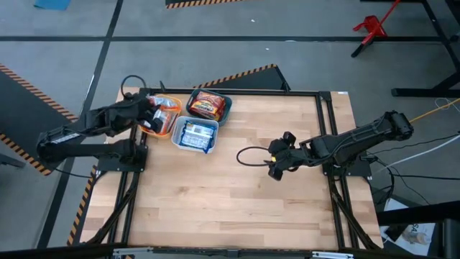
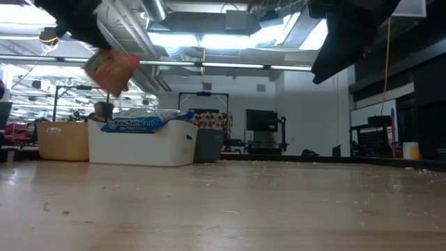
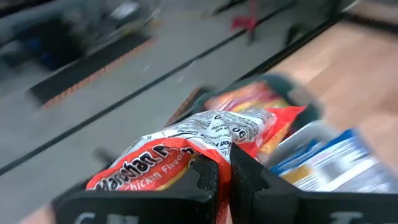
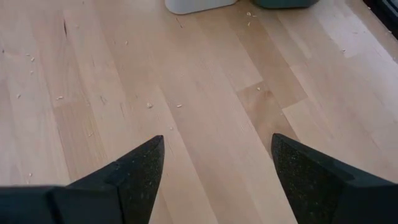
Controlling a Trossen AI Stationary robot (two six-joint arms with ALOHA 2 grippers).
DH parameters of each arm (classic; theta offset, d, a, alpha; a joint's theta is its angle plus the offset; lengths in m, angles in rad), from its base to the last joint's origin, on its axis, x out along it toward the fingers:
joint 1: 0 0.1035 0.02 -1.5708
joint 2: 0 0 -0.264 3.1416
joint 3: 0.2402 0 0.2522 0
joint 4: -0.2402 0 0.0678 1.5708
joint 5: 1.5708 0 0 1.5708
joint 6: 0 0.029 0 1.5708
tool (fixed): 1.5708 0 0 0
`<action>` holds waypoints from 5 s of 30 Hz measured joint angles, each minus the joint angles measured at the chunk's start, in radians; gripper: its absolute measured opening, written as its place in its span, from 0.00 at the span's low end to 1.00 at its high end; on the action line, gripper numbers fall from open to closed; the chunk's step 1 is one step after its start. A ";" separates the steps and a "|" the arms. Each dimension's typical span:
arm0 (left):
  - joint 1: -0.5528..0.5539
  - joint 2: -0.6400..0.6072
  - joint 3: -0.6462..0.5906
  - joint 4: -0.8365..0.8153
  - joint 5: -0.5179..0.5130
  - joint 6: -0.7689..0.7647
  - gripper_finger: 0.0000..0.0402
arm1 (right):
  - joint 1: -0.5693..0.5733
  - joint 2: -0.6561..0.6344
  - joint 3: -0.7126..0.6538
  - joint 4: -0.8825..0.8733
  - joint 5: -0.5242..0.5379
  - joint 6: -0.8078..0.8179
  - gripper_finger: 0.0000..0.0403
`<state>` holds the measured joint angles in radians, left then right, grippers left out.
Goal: Sort Maruchan noodles
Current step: Put the orange noodle into the yellow bin, then return to Home Position
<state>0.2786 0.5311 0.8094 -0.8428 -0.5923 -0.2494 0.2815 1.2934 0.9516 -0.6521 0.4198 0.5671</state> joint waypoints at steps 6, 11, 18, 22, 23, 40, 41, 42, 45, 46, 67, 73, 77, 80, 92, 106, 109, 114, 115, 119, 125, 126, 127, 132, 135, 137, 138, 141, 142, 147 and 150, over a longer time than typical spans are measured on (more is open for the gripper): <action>0.034 -0.116 -0.107 0.152 0.112 0.123 0.01 | -0.001 0.000 0.000 0.000 0.015 -0.015 0.70; 0.078 -0.214 -0.214 0.171 0.168 0.128 0.01 | -0.001 0.000 0.000 0.000 0.015 -0.023 0.70; 0.143 -0.298 -0.294 0.268 0.182 0.170 0.01 | -0.001 0.000 0.000 0.005 0.015 -0.026 0.70; 0.189 -0.293 -0.301 0.285 0.161 0.146 0.01 | -0.001 0.000 0.000 0.010 0.018 -0.025 0.70; 0.202 -0.286 -0.301 0.286 0.137 0.132 0.01 | -0.001 0.000 0.000 0.011 0.024 -0.025 0.70; 0.335 -0.269 -0.442 0.398 0.159 0.041 0.01 | -0.001 0.000 0.000 0.015 0.043 -0.049 0.70; 0.337 -0.269 -0.454 0.404 0.193 0.040 0.01 | -0.001 0.000 0.000 0.015 0.043 -0.049 0.70; 0.338 -0.270 -0.468 0.412 0.223 0.038 0.01 | -0.001 0.000 0.000 0.016 0.043 -0.049 0.70; 0.339 -0.269 -0.504 0.422 0.236 0.011 0.01 | -0.001 0.000 0.000 0.015 0.043 -0.049 0.70; 0.339 -0.269 -0.514 0.429 0.215 0.000 0.01 | -0.001 0.000 0.000 0.015 0.043 -0.049 0.70; 0.387 -0.258 -0.540 0.568 0.331 -0.042 0.01 | -0.001 0.000 0.000 0.022 0.043 -0.047 0.70; 0.438 -0.258 -0.540 0.568 0.366 -0.056 0.01 | -0.001 0.000 0.000 0.022 0.043 -0.048 0.70; 0.474 -0.253 -0.540 0.568 0.403 -0.056 0.01 | -0.001 0.000 0.000 0.022 0.043 -0.048 0.70; 0.501 -0.235 -0.540 0.563 0.444 -0.056 0.01 | -0.001 0.000 0.000 0.022 0.043 -0.049 0.70; 0.598 -0.186 -0.540 0.579 0.559 -0.032 0.01 | -0.001 0.000 0.000 0.022 0.044 -0.050 0.70; 0.628 -0.186 -0.534 0.559 0.512 -0.063 0.17 | -0.001 0.000 0.000 -0.003 0.041 -0.052 0.70; 0.628 -0.186 -0.518 0.559 0.484 -0.115 0.20 | -0.001 0.000 0.000 -0.005 0.040 -0.051 0.70; 0.625 -0.186 -0.492 0.602 0.528 -0.167 0.21 | 0.000 0.000 0.000 -0.004 0.033 -0.050 0.70; 0.621 -0.186 -0.492 0.632 0.576 -0.165 0.21 | 0.000 0.000 0.000 -0.005 0.033 -0.050 0.70; 0.587 -0.180 -0.492 0.771 0.750 -0.134 0.21 | 0.000 0.000 0.000 -0.004 0.034 -0.050 0.70; 0.510 -0.111 -0.491 0.831 0.643 -0.140 0.20 | 0.000 0.000 0.000 0.000 0.043 -0.049 0.70; 0.495 -0.093 -0.491 0.839 0.639 -0.144 0.19 | 0.000 0.000 0.000 0.001 0.043 -0.049 0.70; 0.478 -0.076 -0.491 0.855 0.647 -0.160 0.19 | 0.000 0.000 0.000 0.004 0.043 -0.049 0.70; 0.373 -0.032 -0.492 1.097 0.846 -0.327 0.19 | 0.000 0.000 0.000 0.055 0.044 -0.080 0.70; 0.311 -0.035 -0.492 1.325 0.919 -0.411 0.19 | 0.000 0.000 0.009 0.142 0.043 -0.180 0.70; 0.278 -0.043 -0.491 1.482 0.978 -0.427 0.19 | 0.000 0.001 0.038 0.178 0.041 -0.260 0.70; 0.263 -0.052 -0.491 1.563 1.016 -0.428 0.19 | 0.000 0.001 0.062 0.182 0.034 -0.292 0.70; 0.235 -0.085 -0.490 1.738 1.155 -0.386 0.19 | 0.001 0.000 0.141 0.152 -0.003 -0.401 0.70; 0.232 -0.093 -0.489 1.749 1.198 -0.372 0.19 | 0.001 0.001 0.173 0.123 -0.011 -0.444 0.70; 0.252 -0.155 -0.492 1.630 1.182 -0.379 0.19 | 0.000 -0.020 0.293 0.062 0.100 -0.598 0.70; 0.280 -0.173 -0.491 1.505 1.138 -0.395 0.19 | -0.012 -0.110 0.295 0.086 0.154 -0.650 0.70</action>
<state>0.5587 0.3583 0.3183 0.6619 0.5457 -0.6446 0.2698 1.1838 1.2463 -0.5658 0.5738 -0.0832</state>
